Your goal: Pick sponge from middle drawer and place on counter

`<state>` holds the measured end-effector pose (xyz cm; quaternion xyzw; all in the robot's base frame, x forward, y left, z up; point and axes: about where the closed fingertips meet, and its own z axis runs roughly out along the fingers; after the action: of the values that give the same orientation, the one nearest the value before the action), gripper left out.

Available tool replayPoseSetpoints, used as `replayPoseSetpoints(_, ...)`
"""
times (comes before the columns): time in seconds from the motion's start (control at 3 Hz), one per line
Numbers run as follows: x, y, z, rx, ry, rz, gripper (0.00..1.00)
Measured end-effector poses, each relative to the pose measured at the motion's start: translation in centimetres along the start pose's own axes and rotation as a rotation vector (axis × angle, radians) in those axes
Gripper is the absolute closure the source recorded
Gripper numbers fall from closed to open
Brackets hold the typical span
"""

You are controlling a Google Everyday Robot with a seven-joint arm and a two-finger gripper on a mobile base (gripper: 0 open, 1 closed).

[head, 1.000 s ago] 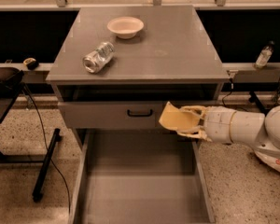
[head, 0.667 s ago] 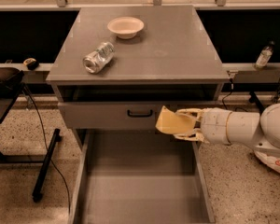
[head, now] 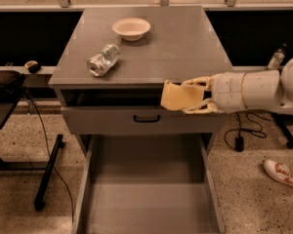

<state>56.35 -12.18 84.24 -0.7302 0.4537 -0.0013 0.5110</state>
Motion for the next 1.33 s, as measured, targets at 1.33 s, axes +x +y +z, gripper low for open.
replayPoseSetpoints(1.33,6.6,-12.4,6.0,-0.051,0.148,0.38,0.85)
